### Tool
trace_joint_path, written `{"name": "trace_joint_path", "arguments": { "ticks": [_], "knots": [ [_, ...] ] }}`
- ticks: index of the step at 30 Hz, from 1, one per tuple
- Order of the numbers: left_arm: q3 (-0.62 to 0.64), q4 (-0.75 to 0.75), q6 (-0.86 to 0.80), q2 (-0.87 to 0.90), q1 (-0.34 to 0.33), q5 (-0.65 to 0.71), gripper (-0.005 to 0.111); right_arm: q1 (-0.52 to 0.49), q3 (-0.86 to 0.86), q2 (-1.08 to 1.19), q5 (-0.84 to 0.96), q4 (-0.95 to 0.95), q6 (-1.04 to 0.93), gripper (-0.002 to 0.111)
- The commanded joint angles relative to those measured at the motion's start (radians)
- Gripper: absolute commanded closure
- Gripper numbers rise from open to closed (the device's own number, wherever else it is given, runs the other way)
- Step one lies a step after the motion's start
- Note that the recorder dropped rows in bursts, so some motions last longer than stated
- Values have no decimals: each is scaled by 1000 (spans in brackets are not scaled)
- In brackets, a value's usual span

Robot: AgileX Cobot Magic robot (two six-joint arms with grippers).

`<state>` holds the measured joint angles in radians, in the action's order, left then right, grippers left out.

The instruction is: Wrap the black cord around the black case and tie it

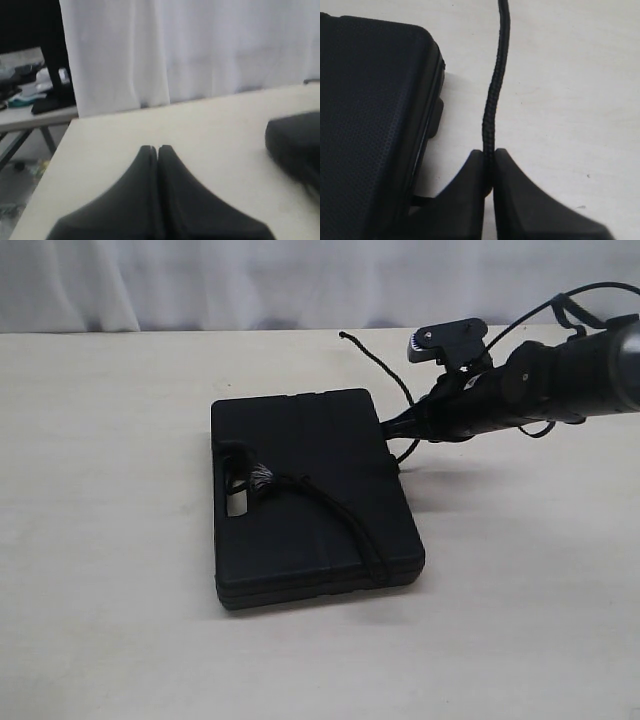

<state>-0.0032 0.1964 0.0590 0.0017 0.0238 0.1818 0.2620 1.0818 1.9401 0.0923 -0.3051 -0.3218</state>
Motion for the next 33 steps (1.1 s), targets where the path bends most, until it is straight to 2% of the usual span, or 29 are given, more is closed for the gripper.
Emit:
{"name": "trace_joint_path", "arguments": {
  "ticks": [1,3,5,9,12,14,15,17,21,24,26,28,31,33],
  "knots": [
    [3,-93,-3,-2,5,-274,107,-4,-3,-1,0,6,-7,104],
    [3,-108,7,-2,5,-435,107,-4,-3,-1,0,6,-7,104],
    [3,-108,117,-2,5,-581,107,-4,-3,-1,0,6,-7,104],
    [3,-103,400,-2,5,-724,107,-4,-3,-1,0,6,-4,104],
    [-42,-53,464,15,5,-641,107,-4,-3,-1,0,6,-4,104],
    [-122,56,506,75,5,-498,107,-4,-3,-1,2,6,-2,104],
    [-163,117,570,115,5,-431,107,-4,-3,-1,2,6,-2,104],
    [-222,249,731,202,5,-380,107,-4,-3,-1,2,6,-2,104],
    [-318,547,971,436,5,-476,107,-4,-3,-1,5,6,-3,104],
    [-401,690,1071,623,5,-570,107,-4,-3,-1,6,6,-3,104],
    [-464,700,1026,737,5,-602,107,-4,-3,-1,6,6,-3,104],
    [-533,631,913,849,5,-585,107,-4,-3,-1,6,6,-3,104],
    [-657,381,630,979,5,-478,107,-4,-3,-1,6,6,-3,104],
    [-750,217,351,1061,5,-360,107,-4,-3,-1,6,6,-3,104]
  ]
}}
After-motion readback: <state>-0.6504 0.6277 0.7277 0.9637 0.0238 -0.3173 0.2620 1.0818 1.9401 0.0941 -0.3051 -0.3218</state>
